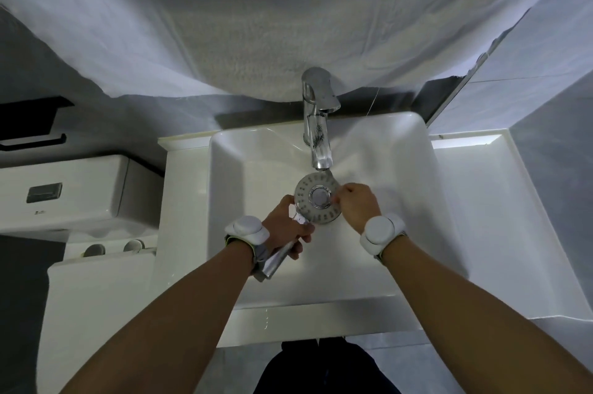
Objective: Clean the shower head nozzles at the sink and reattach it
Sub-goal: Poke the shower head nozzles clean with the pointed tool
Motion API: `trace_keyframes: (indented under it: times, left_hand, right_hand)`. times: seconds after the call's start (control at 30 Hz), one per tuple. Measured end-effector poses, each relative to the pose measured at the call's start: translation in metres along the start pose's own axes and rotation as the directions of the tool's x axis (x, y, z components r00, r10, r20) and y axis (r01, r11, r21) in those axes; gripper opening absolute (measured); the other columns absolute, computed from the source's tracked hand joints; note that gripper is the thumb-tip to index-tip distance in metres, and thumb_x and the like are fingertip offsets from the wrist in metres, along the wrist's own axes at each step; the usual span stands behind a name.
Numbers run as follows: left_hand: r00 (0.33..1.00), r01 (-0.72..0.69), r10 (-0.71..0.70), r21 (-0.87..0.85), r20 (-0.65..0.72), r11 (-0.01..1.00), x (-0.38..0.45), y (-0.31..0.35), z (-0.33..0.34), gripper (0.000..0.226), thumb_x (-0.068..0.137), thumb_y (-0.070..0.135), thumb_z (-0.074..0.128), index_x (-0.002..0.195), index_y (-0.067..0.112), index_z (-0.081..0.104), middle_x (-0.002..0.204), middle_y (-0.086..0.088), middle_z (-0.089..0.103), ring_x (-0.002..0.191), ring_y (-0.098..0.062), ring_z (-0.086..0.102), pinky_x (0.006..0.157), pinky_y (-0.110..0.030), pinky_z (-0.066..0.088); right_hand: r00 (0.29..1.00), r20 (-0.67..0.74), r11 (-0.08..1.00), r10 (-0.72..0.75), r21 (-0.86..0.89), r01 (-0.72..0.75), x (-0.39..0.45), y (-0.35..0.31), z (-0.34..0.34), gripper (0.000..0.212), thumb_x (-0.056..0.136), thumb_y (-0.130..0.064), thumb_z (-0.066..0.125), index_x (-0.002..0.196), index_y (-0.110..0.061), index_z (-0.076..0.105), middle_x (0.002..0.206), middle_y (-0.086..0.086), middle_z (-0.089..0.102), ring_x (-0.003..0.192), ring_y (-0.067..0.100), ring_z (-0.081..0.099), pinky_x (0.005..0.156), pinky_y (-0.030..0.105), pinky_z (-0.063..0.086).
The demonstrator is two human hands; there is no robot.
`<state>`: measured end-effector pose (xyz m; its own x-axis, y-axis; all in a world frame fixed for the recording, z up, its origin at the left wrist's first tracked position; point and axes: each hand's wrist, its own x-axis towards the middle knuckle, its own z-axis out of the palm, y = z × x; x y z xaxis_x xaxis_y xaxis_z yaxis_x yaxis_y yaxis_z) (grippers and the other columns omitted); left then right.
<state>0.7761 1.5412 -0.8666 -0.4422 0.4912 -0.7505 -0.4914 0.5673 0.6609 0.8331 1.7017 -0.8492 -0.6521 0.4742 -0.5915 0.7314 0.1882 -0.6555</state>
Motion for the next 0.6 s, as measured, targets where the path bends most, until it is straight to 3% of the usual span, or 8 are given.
trace_keyframes:
  times: [0.07,0.17,0.3,0.47,0.6]
  left_hand:
    - [0.999,0.026,-0.028,-0.058,-0.041,0.998,-0.002,-0.001,0.003,0.039,0.092,0.006,0.061,0.12,0.017,0.035,0.07,-0.015,0.053,0.041,-0.022,0.04,0.042,-0.027,0.036]
    - [0.991,0.034,-0.05,-0.128,-0.127,0.991,-0.005,-0.005,0.002,0.03,0.094,0.029,0.059,0.114,0.018,0.04,0.067,-0.013,0.047,0.039,-0.019,0.034,0.041,-0.023,0.029]
    - [0.983,-0.013,0.0,-0.069,-0.185,0.998,-0.005,-0.015,0.001,0.036,0.098,0.053,0.045,0.104,0.018,0.041,0.067,-0.011,0.048,0.038,-0.017,0.032,0.043,-0.023,0.029]
    - [0.982,-0.003,-0.004,-0.035,-0.187,0.999,-0.004,-0.019,-0.002,0.035,0.097,0.055,0.042,0.099,0.02,0.04,0.065,-0.01,0.046,0.036,-0.017,0.031,0.042,-0.023,0.029]
    - [0.981,-0.005,-0.003,-0.045,-0.196,0.999,-0.003,-0.02,-0.002,0.038,0.098,0.055,0.042,0.1,0.017,0.038,0.065,-0.011,0.046,0.036,-0.016,0.03,0.042,-0.022,0.03]
  right_hand:
    - [0.995,0.095,0.997,-0.005,0.082,-0.003,-0.006,0.001,0.003,0.023,0.094,-0.016,0.047,0.079,-0.011,0.064,0.063,0.01,0.054,0.055,0.025,0.048,0.05,0.027,0.038]
    - [0.99,0.14,0.986,0.023,0.158,-0.045,-0.007,0.004,-0.002,0.028,0.099,-0.026,0.046,0.083,-0.008,0.061,0.057,0.013,0.052,0.041,0.023,0.044,0.042,0.026,0.04]
    - [0.995,0.094,0.999,0.043,0.025,-0.046,-0.001,0.006,0.002,0.034,0.095,-0.024,0.05,0.064,-0.016,0.061,0.06,0.004,0.052,0.05,0.02,0.042,0.05,0.025,0.033]
    - [1.0,0.005,0.995,-0.031,-0.1,0.031,0.003,0.006,-0.004,0.039,0.097,-0.033,0.051,0.081,-0.002,0.069,0.074,0.013,0.064,0.068,0.027,0.056,0.065,0.029,0.044]
    - [0.993,-0.023,0.976,-0.12,-0.184,0.113,-0.004,0.007,-0.003,0.035,0.096,-0.032,0.051,0.079,-0.007,0.069,0.071,0.009,0.064,0.068,0.029,0.059,0.067,0.033,0.05]
